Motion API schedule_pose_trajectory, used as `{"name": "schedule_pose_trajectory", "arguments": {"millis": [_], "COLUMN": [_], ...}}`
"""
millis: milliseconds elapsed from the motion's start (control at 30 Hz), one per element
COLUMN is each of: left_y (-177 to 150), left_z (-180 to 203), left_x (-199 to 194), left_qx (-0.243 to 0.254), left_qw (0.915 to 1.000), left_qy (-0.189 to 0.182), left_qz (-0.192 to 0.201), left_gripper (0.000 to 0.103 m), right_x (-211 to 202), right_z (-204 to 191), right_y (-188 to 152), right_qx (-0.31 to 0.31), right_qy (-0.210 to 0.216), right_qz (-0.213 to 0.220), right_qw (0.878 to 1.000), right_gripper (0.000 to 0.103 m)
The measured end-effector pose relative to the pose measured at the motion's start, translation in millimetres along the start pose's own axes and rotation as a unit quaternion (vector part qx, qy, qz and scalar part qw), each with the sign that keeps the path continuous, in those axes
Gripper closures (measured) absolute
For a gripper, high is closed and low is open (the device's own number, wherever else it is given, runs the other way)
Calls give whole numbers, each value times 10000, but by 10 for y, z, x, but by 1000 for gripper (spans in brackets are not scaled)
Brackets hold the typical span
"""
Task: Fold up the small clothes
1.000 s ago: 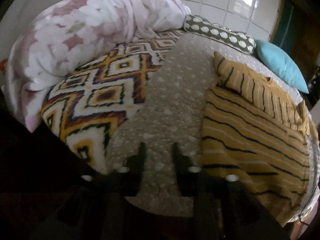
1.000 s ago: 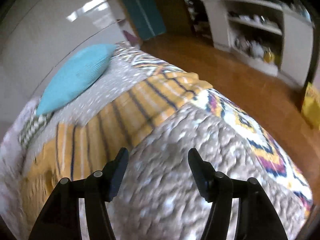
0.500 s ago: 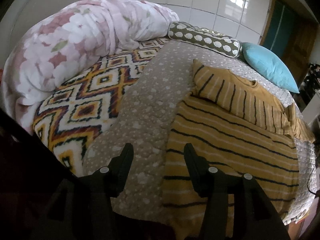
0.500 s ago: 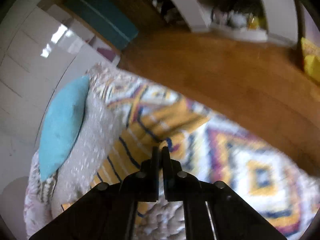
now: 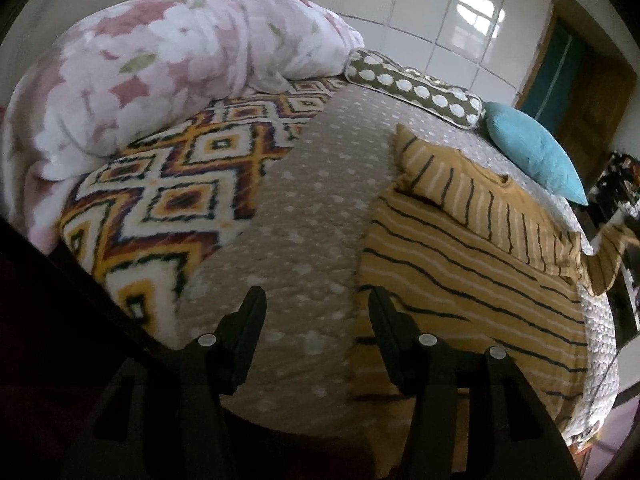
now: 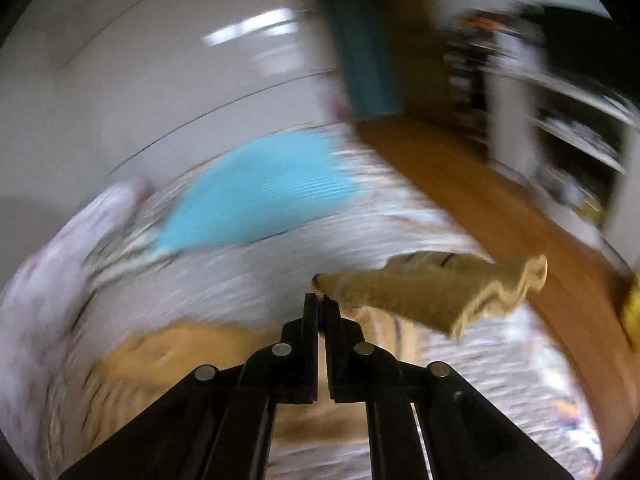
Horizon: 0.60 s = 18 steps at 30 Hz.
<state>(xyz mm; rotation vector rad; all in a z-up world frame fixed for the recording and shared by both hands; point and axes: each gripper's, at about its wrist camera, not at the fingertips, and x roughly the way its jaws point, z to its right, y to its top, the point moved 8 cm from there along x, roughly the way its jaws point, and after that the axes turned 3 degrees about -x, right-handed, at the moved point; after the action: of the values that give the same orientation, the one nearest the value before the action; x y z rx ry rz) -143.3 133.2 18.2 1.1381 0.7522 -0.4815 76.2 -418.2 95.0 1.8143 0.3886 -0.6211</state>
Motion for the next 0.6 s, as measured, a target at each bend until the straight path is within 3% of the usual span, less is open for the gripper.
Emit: {"name": "schedule_pose_trajectory", "arguments": {"millis": [133,167,233,333,367,500,567,600], "left_y": [-2,-1,-10,-43,-52,-91,-108,-116], "left_z": [-196,-253,-341,-483,-516,-611,-612,-602], "left_x": [-79,-98,-125,-152,-153,-131,-101,-94], "left_qx": [-198,-252,-326,-471,-509,-600,-630,-640], "left_qw": [9997,9996,9993,9987,9985,9979,9978,9977], "left_qy": [-28,-34,-37,-41,-45,-74,-110,-137], "left_qz": [112,139,175,205,206,212,172,156], "left_gripper": [49,49,48,48,47,46,46,46], "right_x": [263,317,498,671,700,537,431,403], "right_z": [-1581,-1807,-2524,-3181,-3400,-3805,-3945,-3964], "right_y": [-534,-662,-1120,-1769,-2029,-2697,-2942,-2986], "right_qx": [-1303,-1509,-2365,-3935,-4680,-6078,-6413,-6466], "right_qy": [818,897,1023,645,328,175,284,330], "right_qz": [-449,-531,-739,-808,-598,-79,62,75], "right_qw": [9871,9830,9634,9135,8811,7938,7667,7621], "right_gripper": [99,99,99,98,98,92,86,84]}}
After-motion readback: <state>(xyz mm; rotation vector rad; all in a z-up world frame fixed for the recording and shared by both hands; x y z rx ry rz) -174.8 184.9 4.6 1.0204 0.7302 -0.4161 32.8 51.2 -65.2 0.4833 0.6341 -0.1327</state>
